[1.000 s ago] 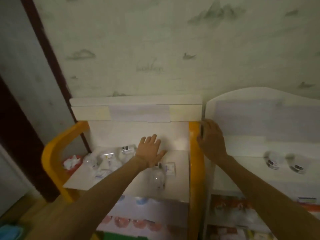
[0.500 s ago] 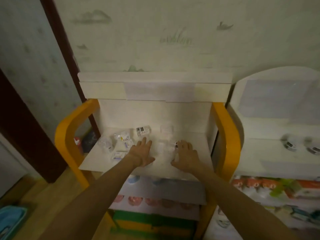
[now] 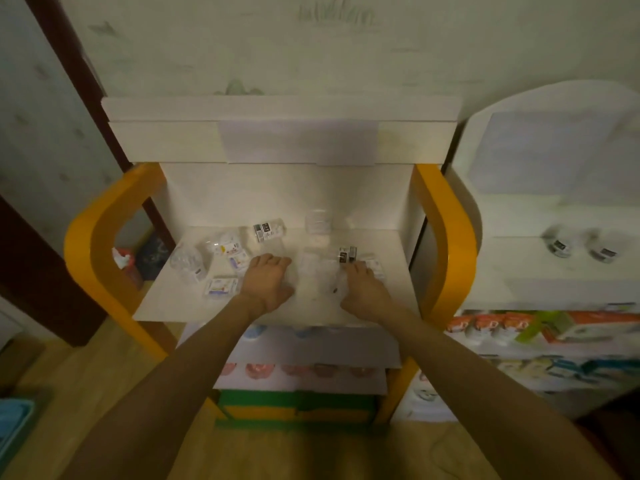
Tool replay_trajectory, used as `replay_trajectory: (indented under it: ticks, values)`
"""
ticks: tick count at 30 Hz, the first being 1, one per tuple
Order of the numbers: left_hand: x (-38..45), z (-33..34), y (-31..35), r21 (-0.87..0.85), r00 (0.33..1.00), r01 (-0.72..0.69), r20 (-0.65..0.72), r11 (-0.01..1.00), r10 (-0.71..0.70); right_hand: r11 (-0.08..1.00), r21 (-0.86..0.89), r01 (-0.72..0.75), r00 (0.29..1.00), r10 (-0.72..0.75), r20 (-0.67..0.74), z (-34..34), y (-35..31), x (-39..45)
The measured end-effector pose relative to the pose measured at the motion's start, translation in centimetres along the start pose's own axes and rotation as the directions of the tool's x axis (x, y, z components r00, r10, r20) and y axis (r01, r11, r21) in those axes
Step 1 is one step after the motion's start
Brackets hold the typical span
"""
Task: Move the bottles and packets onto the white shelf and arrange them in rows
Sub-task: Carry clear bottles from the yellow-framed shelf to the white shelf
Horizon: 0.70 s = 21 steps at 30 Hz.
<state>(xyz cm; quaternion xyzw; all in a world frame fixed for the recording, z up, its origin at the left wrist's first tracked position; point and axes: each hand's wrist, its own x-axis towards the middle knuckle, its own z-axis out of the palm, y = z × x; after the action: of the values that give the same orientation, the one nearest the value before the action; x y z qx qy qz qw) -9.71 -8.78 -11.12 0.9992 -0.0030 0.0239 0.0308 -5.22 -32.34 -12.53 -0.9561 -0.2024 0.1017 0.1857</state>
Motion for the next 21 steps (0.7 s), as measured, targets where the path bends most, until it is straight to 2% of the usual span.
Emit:
replay_trajectory:
  ticks: [4, 8, 11, 13, 16, 19, 21]
  values:
    - [-0.7, -2.2, 1.8, -0.207, 1.0, 0.0, -0.022, 0.978, -0.004, 0.997, 0.062, 0.055, 0.983, -0.043, -0.178, -1.8, 0.7, -1.7]
    - [-1.2, -4.7, 5.0, -0.293, 0.994, -0.052, -0.103, 0.955, 0.023, 0.992, 0.059, 0.114, 0.949, -0.091, -0.303, -4.8, 1.8, -4.4]
    - [-1.5, -6.0, 9.2, -0.257, 0.976, -0.111, -0.209, 0.96, 0.056, 0.982, -0.054, 0.183, 0.916, -0.19, -0.354, -7.4, 4.3, -7.7]
    - [-1.6, -7.0, 12.3, -0.231, 0.951, -0.153, -0.299, 0.961, 0.08, 0.965, -0.135, 0.223, 0.905, -0.256, -0.339, -9.0, 6.4, -10.4]
    - [-1.5, -8.9, 17.2, -0.182, 0.9, -0.276, -0.395, 0.944, 0.187, 0.937, -0.193, 0.29, 0.875, -0.341, -0.344, -11.7, 10.1, -14.2]
    - [-0.6, -10.9, 22.7, -0.11, 0.846, -0.368, -0.451, 0.923, 0.284, 0.92, -0.202, 0.335, 0.812, -0.391, -0.434, -14.3, 14.4, -17.0]
    - [0.1, -11.7, 26.8, -0.093, 0.825, -0.395, -0.473, 0.914, 0.308, 0.926, -0.169, 0.337, 0.766, -0.374, -0.522, -16.0, 17.7, -18.6]
